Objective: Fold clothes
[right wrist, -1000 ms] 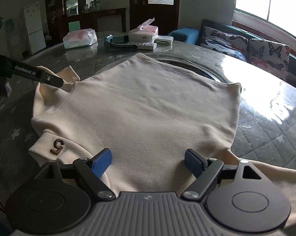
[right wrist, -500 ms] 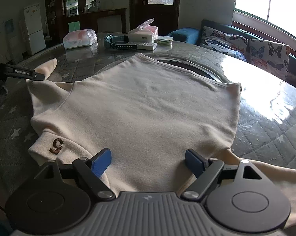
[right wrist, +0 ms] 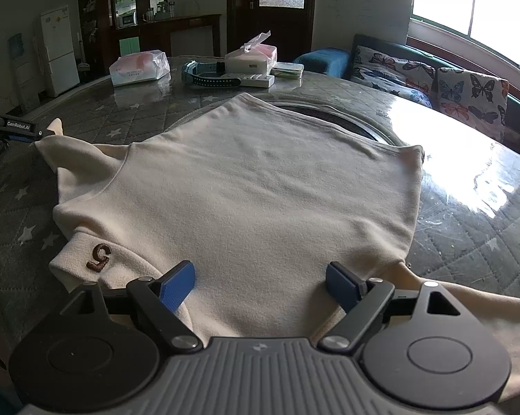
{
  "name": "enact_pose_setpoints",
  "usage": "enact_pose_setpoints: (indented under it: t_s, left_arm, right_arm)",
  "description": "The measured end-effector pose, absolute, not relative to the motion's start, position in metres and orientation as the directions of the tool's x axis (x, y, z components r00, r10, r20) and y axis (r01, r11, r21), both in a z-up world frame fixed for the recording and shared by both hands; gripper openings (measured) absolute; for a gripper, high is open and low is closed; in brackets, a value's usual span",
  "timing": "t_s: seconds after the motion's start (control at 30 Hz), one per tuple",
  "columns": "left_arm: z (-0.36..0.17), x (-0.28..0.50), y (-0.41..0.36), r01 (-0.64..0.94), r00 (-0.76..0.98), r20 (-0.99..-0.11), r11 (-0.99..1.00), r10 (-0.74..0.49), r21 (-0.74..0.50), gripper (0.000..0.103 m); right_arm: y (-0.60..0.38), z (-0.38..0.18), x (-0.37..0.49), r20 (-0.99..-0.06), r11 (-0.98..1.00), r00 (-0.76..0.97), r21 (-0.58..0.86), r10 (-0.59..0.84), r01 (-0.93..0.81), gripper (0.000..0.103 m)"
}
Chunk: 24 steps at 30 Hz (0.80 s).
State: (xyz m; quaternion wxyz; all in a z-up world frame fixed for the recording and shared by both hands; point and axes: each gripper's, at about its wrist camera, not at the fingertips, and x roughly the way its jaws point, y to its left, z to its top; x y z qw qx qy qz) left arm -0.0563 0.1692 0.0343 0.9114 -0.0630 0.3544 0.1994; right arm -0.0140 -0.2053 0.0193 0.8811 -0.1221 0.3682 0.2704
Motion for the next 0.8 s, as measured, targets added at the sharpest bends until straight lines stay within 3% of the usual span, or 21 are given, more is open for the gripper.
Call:
enact_pose_setpoints:
  t_s: [0.1,0.2,0.47,0.7,0.8]
  left_arm:
    - [0.035,-0.049,0.169,-0.382,0.677,-0.674,0.924,0.296,0.023,0.025]
    - [0.036,-0.044,0.167,-0.352,0.684,-0.676,0.936,0.273,0.022,0.011]
    - [0.064,-0.038,0.16,-0.311,0.755,-0.61,0.95,0.241,-0.01,0.005]
    - [0.095,-0.053,0.162,-0.235,0.864,-0.479,0.965,0.151,-0.12,0.004]
    - [0.09,-0.064,0.167,-0.223,0.864,-0.482,0.969,0.147,-0.105,0.004]
  right_arm:
    - [-0.205,0.019,-0.014,-0.715,0.825,0.583,-0.016,0.385,-0.565,0.085]
    - [-0.205,0.019,-0.014,-0.715,0.825,0.583,-0.015,0.386,-0.565,0.086]
    - [-0.206,0.019,-0.014,-0.714,0.826,0.584,-0.015,0.386,-0.563,0.086]
    - [-0.206,0.019,-0.013,-0.714,0.826,0.585,-0.015,0.386,-0.563,0.086]
    - [-0.206,0.019,-0.013,-0.713,0.826,0.585,-0.015,0.386,-0.563,0.086]
